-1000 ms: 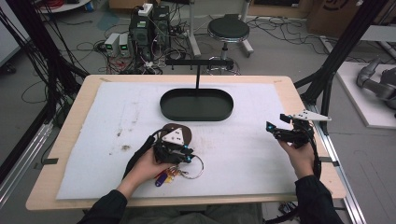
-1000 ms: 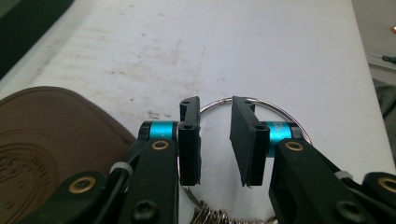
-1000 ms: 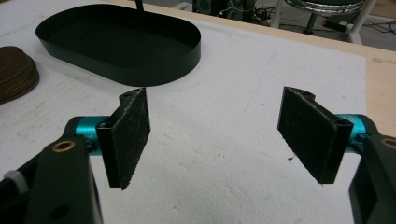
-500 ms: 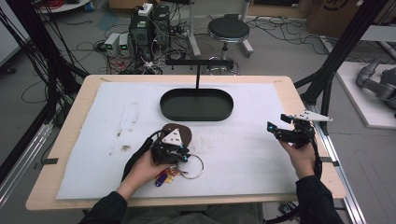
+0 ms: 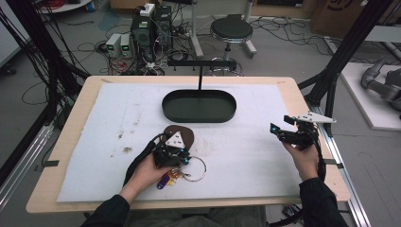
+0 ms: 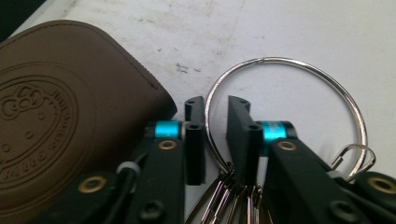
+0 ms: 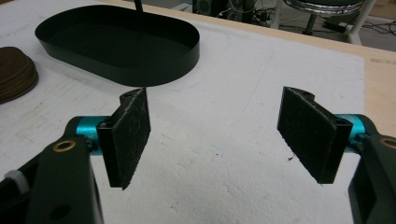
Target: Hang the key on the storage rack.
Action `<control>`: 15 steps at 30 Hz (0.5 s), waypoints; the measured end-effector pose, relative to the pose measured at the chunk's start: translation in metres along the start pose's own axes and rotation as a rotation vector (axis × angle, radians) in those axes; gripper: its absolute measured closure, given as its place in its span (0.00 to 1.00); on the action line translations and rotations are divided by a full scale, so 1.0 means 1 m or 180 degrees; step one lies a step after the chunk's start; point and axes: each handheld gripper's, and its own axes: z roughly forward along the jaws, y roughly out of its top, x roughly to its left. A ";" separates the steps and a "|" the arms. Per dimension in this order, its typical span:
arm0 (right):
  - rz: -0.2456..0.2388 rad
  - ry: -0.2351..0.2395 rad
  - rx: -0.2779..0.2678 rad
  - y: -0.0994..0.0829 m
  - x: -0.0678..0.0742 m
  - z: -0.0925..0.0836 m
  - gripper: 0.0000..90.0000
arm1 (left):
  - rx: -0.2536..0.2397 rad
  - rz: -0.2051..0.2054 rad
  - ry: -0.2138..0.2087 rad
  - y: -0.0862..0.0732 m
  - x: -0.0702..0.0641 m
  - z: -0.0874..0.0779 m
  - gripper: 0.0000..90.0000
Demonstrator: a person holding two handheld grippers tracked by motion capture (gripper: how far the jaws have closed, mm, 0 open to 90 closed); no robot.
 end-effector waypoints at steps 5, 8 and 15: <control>-0.0011 -0.0004 -0.0015 0.000 0.000 0.000 0.29 | 0.0011 0.0081 0.0066 0.001 -0.004 0.000 0.95; -0.0012 -0.0007 -0.0014 0.000 0.000 0.000 0.29 | -0.0001 0.0060 0.0042 0.001 -0.003 0.000 0.96; 0.0013 0.0000 -0.0027 0.000 -0.001 0.000 0.29 | -0.0216 0.0026 0.0024 0.002 -0.002 -0.009 0.96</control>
